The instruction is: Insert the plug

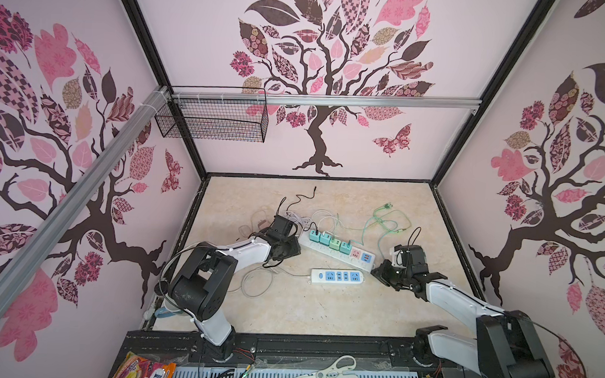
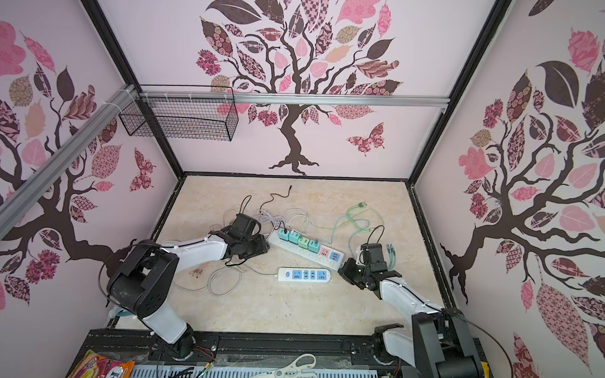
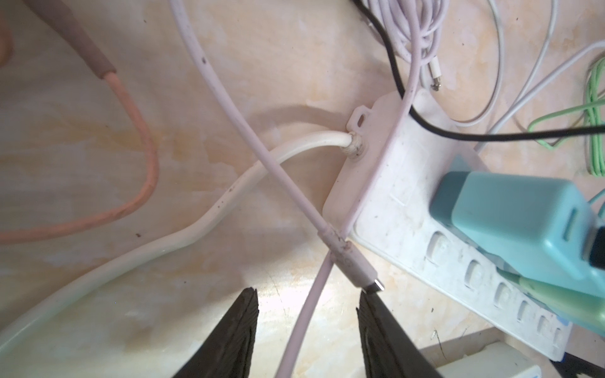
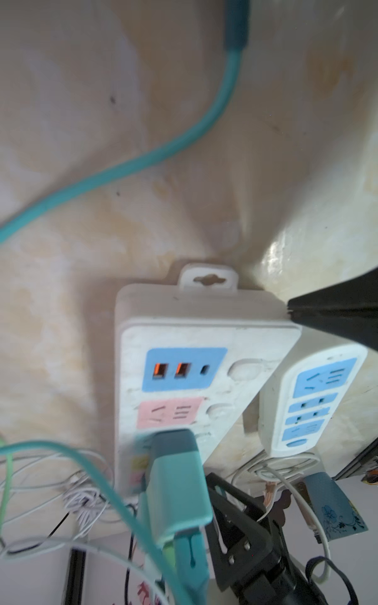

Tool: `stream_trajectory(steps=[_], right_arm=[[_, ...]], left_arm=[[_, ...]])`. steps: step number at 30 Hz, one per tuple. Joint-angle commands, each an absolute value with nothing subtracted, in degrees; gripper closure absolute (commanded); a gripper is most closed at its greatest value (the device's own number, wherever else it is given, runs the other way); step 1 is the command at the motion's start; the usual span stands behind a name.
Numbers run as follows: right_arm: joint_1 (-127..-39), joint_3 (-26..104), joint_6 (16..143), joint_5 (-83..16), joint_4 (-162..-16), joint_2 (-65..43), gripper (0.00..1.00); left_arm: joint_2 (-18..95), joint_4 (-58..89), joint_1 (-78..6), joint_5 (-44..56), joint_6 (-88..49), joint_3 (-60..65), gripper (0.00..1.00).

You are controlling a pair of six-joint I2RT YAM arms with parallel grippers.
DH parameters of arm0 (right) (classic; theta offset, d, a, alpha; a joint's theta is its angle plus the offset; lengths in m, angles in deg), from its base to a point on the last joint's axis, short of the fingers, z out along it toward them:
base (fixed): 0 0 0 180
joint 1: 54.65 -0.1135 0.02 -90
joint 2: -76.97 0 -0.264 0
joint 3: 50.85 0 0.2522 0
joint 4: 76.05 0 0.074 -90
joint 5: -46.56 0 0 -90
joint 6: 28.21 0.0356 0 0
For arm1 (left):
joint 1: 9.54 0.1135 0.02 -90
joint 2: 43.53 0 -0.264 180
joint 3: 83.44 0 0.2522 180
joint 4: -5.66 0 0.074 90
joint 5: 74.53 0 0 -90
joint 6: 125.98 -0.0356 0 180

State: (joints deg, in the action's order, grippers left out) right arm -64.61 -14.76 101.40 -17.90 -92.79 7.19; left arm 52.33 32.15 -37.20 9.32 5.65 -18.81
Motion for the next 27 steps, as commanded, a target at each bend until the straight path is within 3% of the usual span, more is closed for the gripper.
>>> stream_trajectory(steps=[1, 8, 16, 27], right_arm=[[-64.67, -13.5, 100.04, -13.27, -93.67, 3.86, 1.0], [-64.76, -12.72, 100.08, -11.07, -89.66, -1.66, 1.0], [-64.67, -10.46, 103.94, -21.54, -73.99, -8.77, 1.0], [-64.49, 6.44, 104.0, -23.54, -66.16, -29.06, 0.99]], left_arm=[[52.0, 32.46, -36.96, 9.31, 5.02, -19.61, 0.47], [52.9, 32.69, -36.96, 9.57, 4.98, -19.14, 0.46], [56.91, 33.04, -36.87, 12.36, 3.25, -15.95, 0.46], [66.67, 34.79, -35.61, 15.56, -2.18, -4.46, 0.46]])
